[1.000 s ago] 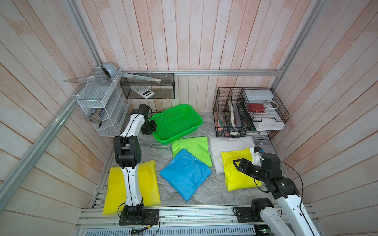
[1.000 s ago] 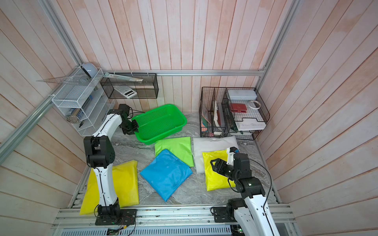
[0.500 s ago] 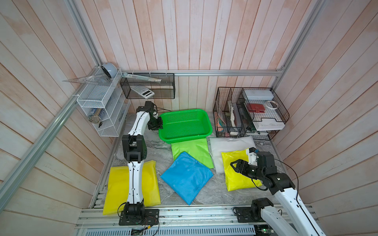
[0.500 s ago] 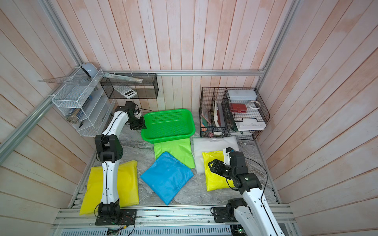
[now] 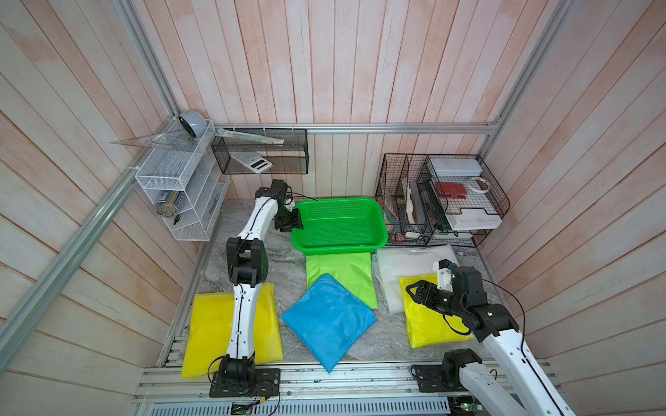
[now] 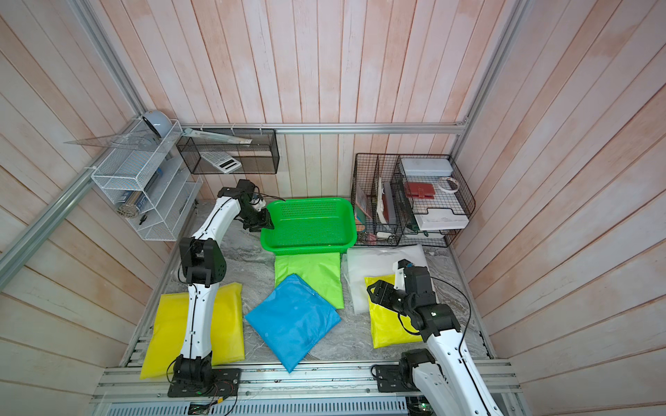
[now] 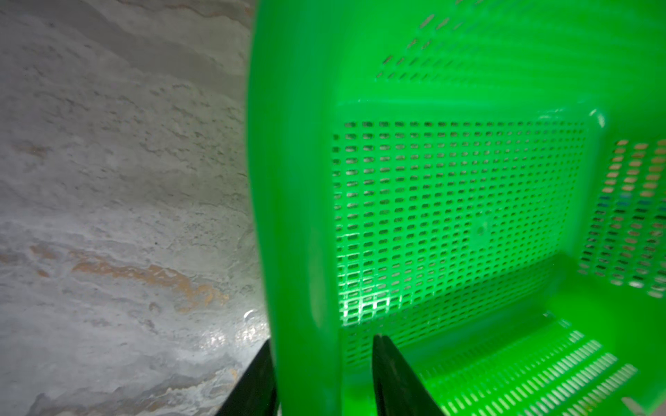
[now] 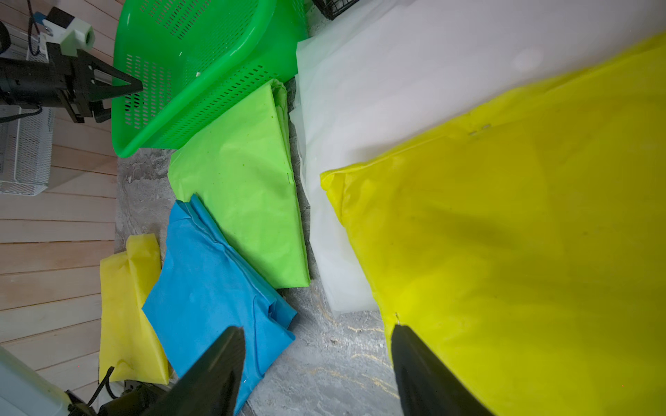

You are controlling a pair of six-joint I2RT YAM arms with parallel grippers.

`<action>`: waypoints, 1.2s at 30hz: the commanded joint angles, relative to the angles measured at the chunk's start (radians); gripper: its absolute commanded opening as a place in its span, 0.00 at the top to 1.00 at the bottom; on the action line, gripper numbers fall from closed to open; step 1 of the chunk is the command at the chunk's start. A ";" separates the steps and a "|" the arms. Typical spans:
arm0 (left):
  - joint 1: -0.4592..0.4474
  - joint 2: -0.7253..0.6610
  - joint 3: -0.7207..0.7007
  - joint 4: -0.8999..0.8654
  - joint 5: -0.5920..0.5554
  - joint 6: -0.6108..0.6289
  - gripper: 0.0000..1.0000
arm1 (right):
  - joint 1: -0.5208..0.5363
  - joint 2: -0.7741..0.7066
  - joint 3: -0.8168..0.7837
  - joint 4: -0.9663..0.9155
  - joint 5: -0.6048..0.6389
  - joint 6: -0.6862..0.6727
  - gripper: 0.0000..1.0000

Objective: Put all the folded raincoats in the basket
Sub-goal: Adjust the basket at the center of the board, then pick up the raincoat from the center of the board.

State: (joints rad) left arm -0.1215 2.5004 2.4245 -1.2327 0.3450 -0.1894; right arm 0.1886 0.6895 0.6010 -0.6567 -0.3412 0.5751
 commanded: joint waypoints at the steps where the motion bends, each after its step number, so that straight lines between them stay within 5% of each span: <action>1: 0.033 -0.021 -0.008 -0.011 -0.059 -0.027 0.31 | 0.005 -0.009 -0.006 0.009 0.006 -0.008 0.29; 8: 0.116 -0.245 -0.188 0.117 -0.089 -0.186 0.21 | 0.005 0.013 0.012 0.005 0.005 -0.012 0.29; 16: 0.248 -0.766 -0.807 0.447 0.020 -0.255 0.11 | 0.009 0.020 0.021 0.022 -0.050 -0.036 0.29; 22: 0.245 -0.970 -1.053 0.363 0.058 -0.268 0.15 | 0.082 0.084 0.048 0.048 -0.082 -0.034 0.33; 26: 0.187 -1.254 -1.403 0.523 0.327 -0.382 0.15 | 0.241 0.162 0.100 0.045 -0.047 -0.025 0.33; 32: -0.092 -1.628 -1.697 0.504 0.164 -0.549 0.20 | 0.496 0.321 0.160 0.028 0.140 0.040 0.21; 36: -0.159 -1.754 -1.825 0.515 0.145 -0.634 0.30 | 0.578 0.402 0.101 0.123 0.180 0.102 0.18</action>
State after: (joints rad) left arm -0.2577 0.7780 0.6731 -0.7559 0.5312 -0.7246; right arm 0.7334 1.0557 0.7338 -0.5777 -0.2462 0.6178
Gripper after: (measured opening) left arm 0.713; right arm 0.818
